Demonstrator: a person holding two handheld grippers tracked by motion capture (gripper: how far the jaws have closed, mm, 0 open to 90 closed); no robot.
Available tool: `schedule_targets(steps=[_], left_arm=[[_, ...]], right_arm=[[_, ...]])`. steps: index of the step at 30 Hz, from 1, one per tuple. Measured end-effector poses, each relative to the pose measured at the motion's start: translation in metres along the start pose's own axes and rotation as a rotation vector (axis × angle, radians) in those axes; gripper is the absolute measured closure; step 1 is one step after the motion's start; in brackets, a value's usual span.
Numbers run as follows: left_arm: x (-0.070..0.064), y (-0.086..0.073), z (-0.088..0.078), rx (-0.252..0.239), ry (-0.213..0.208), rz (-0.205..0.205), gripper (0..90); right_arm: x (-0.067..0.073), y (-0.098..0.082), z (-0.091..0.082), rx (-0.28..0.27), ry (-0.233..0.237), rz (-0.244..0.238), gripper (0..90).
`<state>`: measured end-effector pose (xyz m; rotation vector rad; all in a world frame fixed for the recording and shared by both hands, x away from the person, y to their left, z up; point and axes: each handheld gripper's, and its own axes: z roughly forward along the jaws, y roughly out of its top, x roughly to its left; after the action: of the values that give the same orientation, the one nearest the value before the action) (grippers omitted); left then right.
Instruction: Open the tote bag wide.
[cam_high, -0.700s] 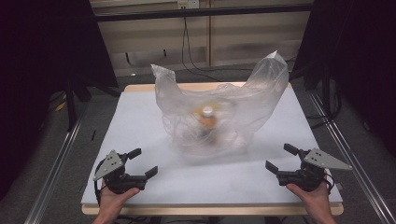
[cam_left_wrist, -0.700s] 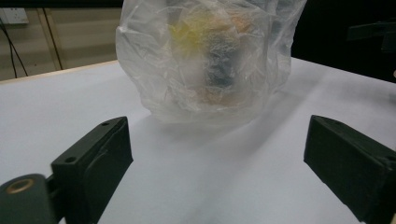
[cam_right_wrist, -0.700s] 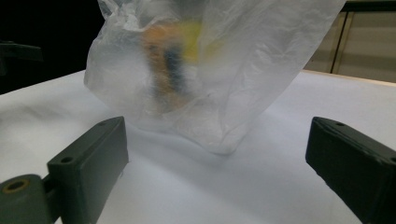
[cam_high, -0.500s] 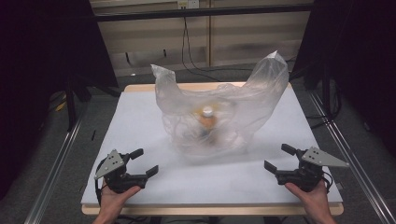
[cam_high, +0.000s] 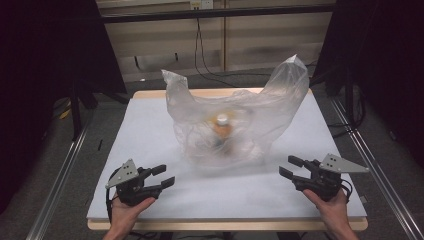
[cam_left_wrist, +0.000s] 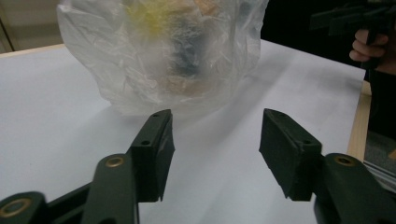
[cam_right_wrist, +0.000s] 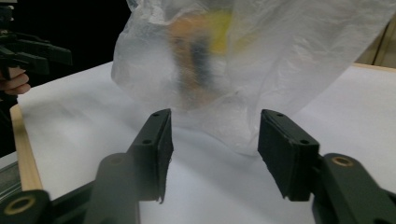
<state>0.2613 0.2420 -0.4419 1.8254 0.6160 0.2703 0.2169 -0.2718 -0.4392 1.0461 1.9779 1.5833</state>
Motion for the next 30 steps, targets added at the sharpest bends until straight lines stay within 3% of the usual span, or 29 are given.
schedule_targets(steps=[2,7,8,18,26,29,30], left_arm=[[-0.002,0.002,0.002,0.014,-0.034,-0.004,47.4],[-0.004,0.008,0.007,0.029,-0.057,-0.004,60.6],[-0.004,0.008,0.009,0.030,-0.079,-0.008,62.4],[-0.010,0.018,0.012,0.043,-0.127,-0.010,84.9],[-0.018,0.036,0.026,0.037,-0.149,0.046,87.3],[-0.021,0.042,0.030,0.038,-0.152,0.062,89.8],[-0.021,0.044,0.032,0.025,-0.167,0.049,90.0]], right_arm=[[0.000,0.001,0.001,0.002,0.008,-0.001,49.4],[-0.001,0.007,0.004,0.021,0.043,-0.001,63.7],[-0.001,0.008,0.005,0.017,0.050,0.006,64.6],[-0.001,0.019,0.010,0.029,0.117,0.031,86.6],[0.001,0.032,0.016,0.039,0.147,0.031,90.0],[0.003,0.036,0.019,0.067,0.168,0.022,90.0],[0.004,0.037,0.020,0.071,0.176,0.017,90.0]])
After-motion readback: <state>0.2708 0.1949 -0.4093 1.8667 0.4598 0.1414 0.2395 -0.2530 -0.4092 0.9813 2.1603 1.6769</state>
